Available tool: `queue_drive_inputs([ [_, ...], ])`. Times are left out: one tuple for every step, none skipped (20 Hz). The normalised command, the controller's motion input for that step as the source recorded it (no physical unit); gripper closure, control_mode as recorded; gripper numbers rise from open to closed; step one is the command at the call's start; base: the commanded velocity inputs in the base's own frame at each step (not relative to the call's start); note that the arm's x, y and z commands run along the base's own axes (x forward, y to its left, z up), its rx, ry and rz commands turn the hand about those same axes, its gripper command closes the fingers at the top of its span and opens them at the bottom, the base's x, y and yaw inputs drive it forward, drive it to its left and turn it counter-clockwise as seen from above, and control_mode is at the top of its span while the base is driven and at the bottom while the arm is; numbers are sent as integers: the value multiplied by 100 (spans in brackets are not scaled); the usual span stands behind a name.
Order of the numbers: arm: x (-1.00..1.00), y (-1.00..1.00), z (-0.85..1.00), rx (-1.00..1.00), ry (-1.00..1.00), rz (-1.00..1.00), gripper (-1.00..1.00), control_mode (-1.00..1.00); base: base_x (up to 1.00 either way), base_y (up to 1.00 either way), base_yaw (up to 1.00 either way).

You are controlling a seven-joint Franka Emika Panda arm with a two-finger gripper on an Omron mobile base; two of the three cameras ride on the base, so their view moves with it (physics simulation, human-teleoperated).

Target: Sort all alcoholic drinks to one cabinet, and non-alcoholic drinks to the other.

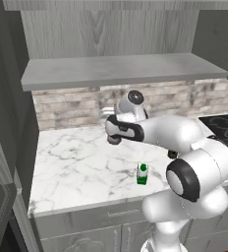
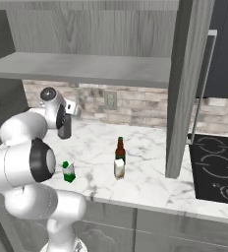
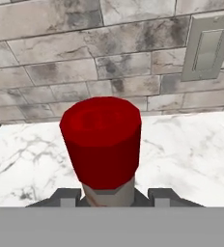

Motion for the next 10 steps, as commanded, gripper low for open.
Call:
queue_drive_inputs([
  [-37,0,38,0,0,0,100,-100,0,0,0],
  [-38,0,37,-1,0,0,100,-100,0,0,0],
  [-40,0,35,-2,0,0,100,-100,0,0,0],
  [-41,0,36,-2,0,0,100,-100,0,0,0],
  [-44,0,34,-3,0,0,100,-100,0,0,0],
  [-44,0,34,-3,0,0,100,-100,0,0,0],
  [-44,0,33,-3,0,0,100,-100,0,0,0],
  [-45,0,31,-3,0,0,100,-100,0,0,0],
  [-44,0,31,-3,0,0,100,-100,0,0,0],
  [-46,0,32,-2,-1,0,100,-100,0,0,0],
])
